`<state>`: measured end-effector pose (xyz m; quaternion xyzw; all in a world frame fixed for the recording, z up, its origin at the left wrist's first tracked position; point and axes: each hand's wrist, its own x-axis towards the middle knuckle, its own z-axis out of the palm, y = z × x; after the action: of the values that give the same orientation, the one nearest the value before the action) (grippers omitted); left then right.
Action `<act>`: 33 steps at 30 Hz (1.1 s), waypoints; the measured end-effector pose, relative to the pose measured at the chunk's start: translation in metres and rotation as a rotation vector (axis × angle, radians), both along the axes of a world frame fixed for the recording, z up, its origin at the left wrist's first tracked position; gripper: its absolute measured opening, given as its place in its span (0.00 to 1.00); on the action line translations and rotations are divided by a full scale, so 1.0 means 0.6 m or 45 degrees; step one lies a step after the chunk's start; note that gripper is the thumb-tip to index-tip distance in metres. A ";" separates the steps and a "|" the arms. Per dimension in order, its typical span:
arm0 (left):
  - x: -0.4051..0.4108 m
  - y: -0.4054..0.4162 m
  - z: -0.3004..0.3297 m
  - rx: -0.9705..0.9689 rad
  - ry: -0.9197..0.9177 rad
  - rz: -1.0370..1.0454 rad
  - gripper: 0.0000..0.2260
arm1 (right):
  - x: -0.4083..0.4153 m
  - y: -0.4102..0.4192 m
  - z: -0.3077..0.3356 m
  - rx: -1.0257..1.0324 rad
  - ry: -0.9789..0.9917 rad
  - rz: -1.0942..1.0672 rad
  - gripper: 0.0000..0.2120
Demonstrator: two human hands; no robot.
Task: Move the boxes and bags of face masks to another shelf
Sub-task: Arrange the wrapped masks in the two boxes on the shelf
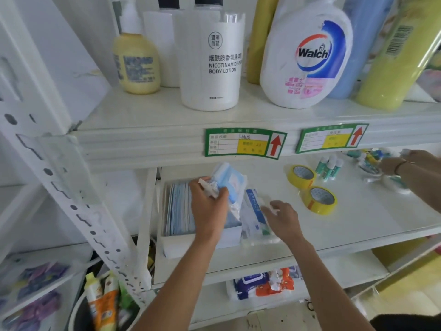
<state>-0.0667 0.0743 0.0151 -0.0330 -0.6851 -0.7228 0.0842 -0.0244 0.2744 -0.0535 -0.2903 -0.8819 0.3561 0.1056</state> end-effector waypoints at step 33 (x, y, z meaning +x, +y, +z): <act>-0.018 -0.085 -0.097 -1.718 0.702 -0.442 0.21 | -0.046 -0.135 0.015 0.404 0.002 0.456 0.19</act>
<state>-0.0774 0.0235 -0.0429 -0.3652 -0.9186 -0.1141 0.0990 -0.0519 0.1933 -0.0447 -0.1086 -0.9642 0.2263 0.0858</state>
